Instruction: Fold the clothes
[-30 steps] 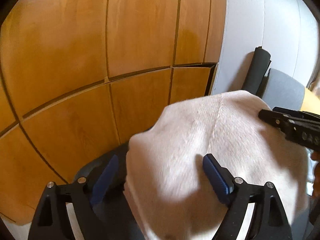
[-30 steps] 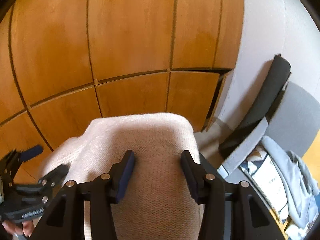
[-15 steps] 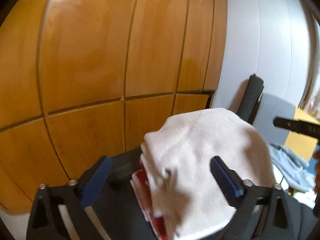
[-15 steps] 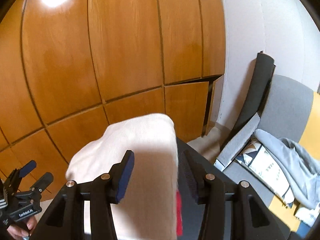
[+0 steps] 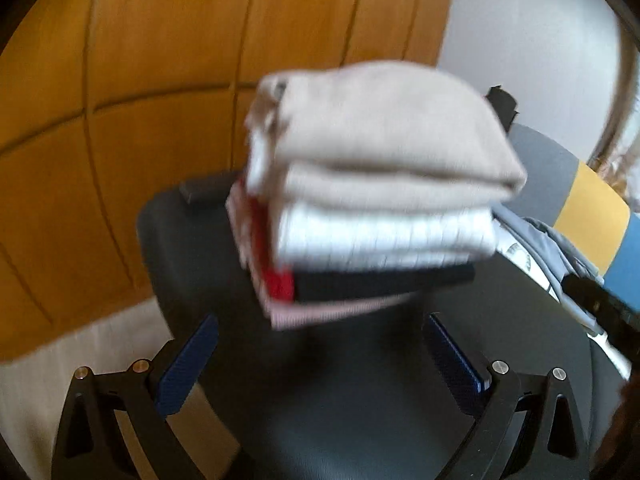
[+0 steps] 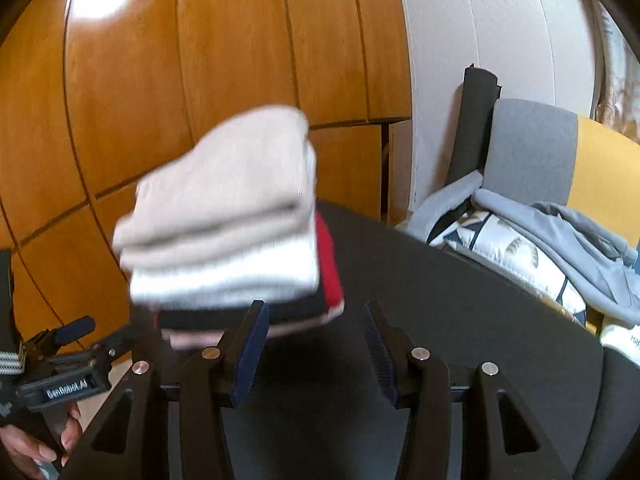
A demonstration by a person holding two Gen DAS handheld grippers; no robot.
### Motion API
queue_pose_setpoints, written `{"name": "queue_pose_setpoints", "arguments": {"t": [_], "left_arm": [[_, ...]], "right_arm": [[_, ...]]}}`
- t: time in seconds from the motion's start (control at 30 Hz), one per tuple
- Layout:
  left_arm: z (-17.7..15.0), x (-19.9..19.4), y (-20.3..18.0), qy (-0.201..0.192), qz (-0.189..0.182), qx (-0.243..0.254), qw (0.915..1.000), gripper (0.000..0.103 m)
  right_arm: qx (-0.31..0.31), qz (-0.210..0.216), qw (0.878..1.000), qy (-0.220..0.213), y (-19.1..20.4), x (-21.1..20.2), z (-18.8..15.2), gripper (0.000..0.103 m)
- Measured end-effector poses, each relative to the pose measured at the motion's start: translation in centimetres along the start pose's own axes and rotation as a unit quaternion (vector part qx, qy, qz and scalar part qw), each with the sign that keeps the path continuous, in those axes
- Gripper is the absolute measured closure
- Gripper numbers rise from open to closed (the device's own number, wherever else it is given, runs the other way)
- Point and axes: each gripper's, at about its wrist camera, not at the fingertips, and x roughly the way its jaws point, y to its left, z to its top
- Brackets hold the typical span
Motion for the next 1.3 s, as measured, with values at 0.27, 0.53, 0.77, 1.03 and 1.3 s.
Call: {"name": "queue_pose_setpoints", "arguments": {"t": [0.27, 0.53, 0.77, 1.03, 1.3], "left_arm": [[-4.0, 1.1, 1.1, 0.023, 0.037, -0.026, 0.9987, 0.0], [-4.6, 0.9, -0.2, 0.021, 0.049, 0.023, 0.9983, 0.0], [-5.0, 0.7, -1.4, 0.019, 0.058, 0.064, 0.996, 0.0], [-5.1, 0.4, -1.4, 0.013, 0.06, 0.074, 0.9953, 0.0], [-5.2, 0.9, -1.3, 0.024, 0.045, 0.066, 0.9966, 0.0]], "right_arm": [[-0.013, -0.001, 1.0, -0.015, 2.0, 1.1, -6.4, 0.053], [-0.027, -0.036, 0.999, 0.001, 3.8, 3.3, -8.7, 0.053], [-0.043, -0.041, 0.998, 0.0, 4.6, 3.6, -8.9, 0.053], [-0.045, -0.046, 0.998, -0.001, 4.6, 3.7, -9.3, 0.053], [-0.042, -0.042, 0.998, -0.001, 4.5, 3.8, -9.4, 0.053]]}}
